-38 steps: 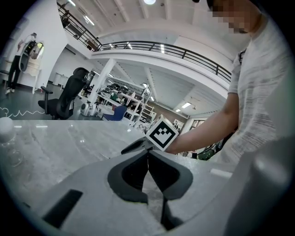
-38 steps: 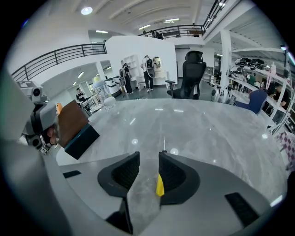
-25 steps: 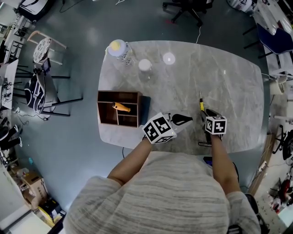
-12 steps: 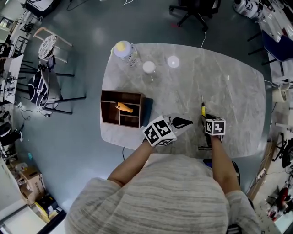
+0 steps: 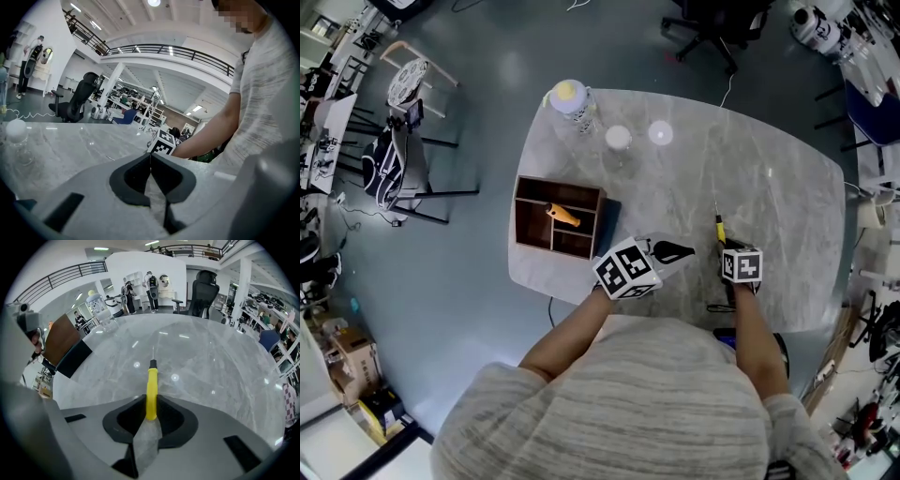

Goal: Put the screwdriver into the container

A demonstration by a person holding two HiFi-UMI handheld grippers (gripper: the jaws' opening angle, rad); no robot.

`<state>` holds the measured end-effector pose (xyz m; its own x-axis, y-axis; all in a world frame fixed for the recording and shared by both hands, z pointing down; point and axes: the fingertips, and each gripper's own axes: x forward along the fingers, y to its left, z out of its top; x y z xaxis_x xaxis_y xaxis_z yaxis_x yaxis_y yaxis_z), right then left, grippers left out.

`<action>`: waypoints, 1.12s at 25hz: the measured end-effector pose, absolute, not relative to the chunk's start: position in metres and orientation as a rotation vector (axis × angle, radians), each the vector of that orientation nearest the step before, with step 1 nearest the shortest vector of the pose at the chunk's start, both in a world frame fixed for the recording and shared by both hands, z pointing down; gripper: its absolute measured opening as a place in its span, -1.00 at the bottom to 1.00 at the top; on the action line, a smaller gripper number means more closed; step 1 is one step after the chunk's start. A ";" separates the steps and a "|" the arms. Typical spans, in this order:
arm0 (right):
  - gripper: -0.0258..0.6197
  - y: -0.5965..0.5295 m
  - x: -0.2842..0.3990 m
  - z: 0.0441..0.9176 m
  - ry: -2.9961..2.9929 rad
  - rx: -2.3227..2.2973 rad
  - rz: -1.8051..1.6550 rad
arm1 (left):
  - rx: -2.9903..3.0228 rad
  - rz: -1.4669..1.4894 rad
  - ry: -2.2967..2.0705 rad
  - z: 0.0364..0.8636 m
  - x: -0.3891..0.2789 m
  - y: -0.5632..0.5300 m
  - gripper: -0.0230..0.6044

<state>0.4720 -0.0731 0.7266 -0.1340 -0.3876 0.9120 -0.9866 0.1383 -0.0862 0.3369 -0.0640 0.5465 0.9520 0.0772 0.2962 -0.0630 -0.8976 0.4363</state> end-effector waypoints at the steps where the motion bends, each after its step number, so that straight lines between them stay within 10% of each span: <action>1: -0.71 -0.075 0.469 0.724 -1.656 1.339 0.961 | 2.651 0.427 0.006 0.547 0.335 -0.064 -0.88; 28: -0.72 -0.108 0.328 0.596 -1.910 1.217 0.608 | 2.706 0.425 -0.053 0.512 0.231 -0.040 -0.88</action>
<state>0.3279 -0.1084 0.5957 -0.2413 -0.5326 0.8112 -0.9036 0.4283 0.0124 0.2309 -0.0400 0.5117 0.9531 0.0236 0.3018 -0.0976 -0.9198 0.3801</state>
